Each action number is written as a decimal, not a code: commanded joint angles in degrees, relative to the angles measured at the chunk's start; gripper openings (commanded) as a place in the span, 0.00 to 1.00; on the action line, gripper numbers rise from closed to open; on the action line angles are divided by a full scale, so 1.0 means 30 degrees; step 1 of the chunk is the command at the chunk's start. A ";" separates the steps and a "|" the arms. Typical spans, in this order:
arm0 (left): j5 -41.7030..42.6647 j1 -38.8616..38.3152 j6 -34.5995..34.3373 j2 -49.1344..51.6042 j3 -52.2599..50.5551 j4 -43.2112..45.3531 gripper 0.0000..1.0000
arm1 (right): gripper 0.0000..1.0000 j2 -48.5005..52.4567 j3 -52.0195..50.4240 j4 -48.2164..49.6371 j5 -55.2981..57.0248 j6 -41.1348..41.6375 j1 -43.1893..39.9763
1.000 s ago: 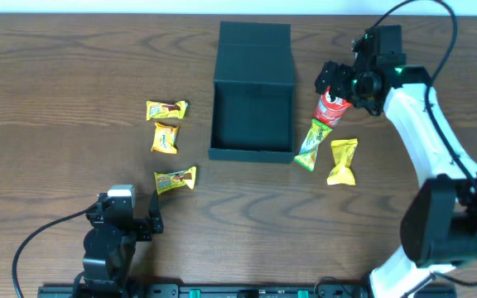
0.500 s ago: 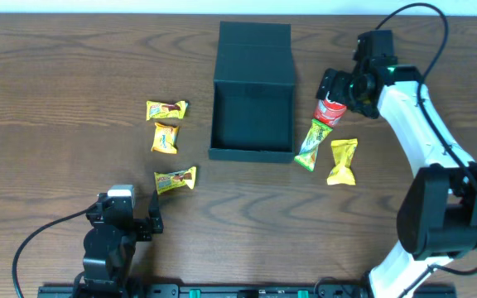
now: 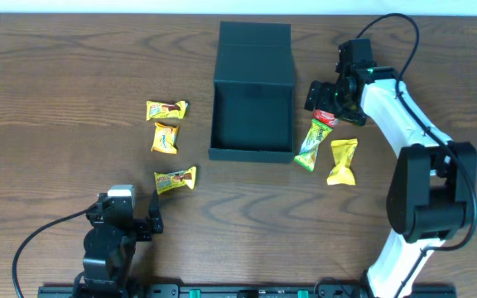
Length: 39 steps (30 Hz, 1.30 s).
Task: Pack container
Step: 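Reach the right gripper to the red can and grasp it, then lift the red can and lower it into the black box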
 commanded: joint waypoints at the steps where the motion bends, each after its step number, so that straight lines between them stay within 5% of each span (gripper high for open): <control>1: -0.0058 0.0029 0.0350 -0.0124 -0.0284 0.0015 0.95 | 0.99 0.0131 0.0306 0.0160 0.0874 -0.0197 0.0095; 7: -0.0058 0.0029 0.0350 -0.0124 -0.0284 0.0015 0.95 | 0.90 0.0131 0.0306 0.0364 0.1195 -0.0270 0.0087; 10: -0.0058 0.0029 0.0350 -0.0124 -0.0284 0.0015 0.95 | 0.72 0.0131 0.0306 0.0415 0.1188 -0.0270 0.0095; 28: -0.0058 0.0029 0.0350 -0.0124 -0.0284 0.0015 0.95 | 0.66 0.0117 0.2973 -0.0364 -0.1384 -0.0291 -0.0036; 39: -0.0058 0.0029 0.0350 -0.0124 -0.0284 0.0015 0.95 | 0.70 0.0117 0.8648 -0.0925 -0.9420 -0.1093 -0.0248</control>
